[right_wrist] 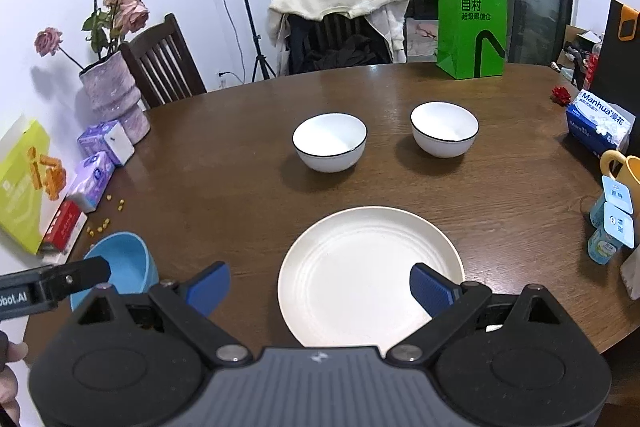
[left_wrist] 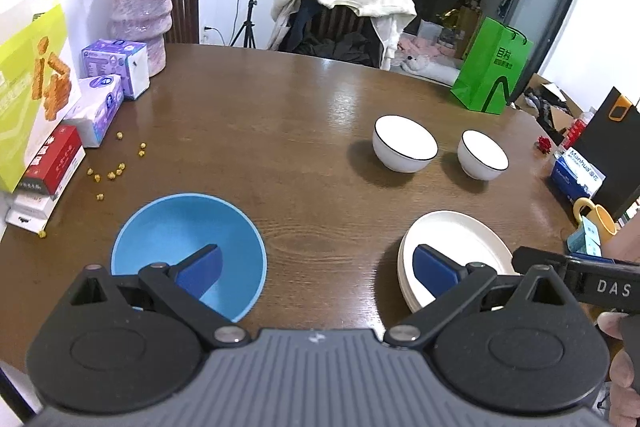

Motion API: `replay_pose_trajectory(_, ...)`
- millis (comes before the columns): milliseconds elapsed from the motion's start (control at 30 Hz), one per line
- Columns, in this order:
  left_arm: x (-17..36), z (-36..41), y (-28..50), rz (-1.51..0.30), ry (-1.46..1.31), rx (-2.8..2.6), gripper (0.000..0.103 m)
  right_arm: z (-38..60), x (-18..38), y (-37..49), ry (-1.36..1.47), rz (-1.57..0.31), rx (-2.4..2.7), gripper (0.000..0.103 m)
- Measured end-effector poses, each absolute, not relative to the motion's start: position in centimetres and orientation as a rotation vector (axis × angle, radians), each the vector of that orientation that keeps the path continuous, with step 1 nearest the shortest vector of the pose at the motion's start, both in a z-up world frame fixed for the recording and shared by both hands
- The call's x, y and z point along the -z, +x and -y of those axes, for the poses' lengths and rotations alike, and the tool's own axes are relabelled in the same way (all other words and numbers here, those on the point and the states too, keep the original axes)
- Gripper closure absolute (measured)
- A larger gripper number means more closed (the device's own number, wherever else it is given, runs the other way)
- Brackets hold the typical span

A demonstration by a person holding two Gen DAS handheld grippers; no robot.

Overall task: Organize plates and bowls
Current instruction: 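Move both open grippers forward over the plates to a white bowl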

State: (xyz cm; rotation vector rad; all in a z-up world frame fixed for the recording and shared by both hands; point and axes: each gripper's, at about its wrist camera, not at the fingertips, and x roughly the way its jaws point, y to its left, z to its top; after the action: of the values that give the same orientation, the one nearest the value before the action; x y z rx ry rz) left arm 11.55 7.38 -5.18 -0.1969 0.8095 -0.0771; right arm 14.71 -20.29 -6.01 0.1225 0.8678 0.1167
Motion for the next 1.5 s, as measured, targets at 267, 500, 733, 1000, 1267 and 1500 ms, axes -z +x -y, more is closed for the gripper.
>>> replay_pose_trajectory(267,5.6,-9.6,12.3,-0.806,-0.228,0.095,0.0,18.2,6.1,15.6,0.119,-0.88,-0.107,0.006)
replay_pose_trajectory(500,6.7,-10.3,12.8,-0.832,-0.23,0.145,0.0,17.3,6.7,15.2,0.135,-0.901,-0.062,0.006)
replay_pose_trajectory(733,7.1,-9.9,13.6,-0.842,-0.228,0.165,0.0,17.8,7.0,15.1,0.159,-0.904,-0.011,0.006)
replay_pose_trajectory(1000,7.6,-7.8,15.2,-0.856,-0.241,0.137,0.0,18.6,7.3,16.4,0.139,-0.904,-0.068,0.007)
replay_pose_trajectory(1267,8.1,-5.8,17.2,-0.885,-0.264,0.087,0.0,20.8,8.2,19.7,0.119,-0.95,-0.106,0.006)
replay_pose_trajectory(1500,8.6,-4.0,19.4,-0.906,-0.271,0.06,0.0,23.5,9.5,22.2,0.142,-0.992,-0.105,0.006)
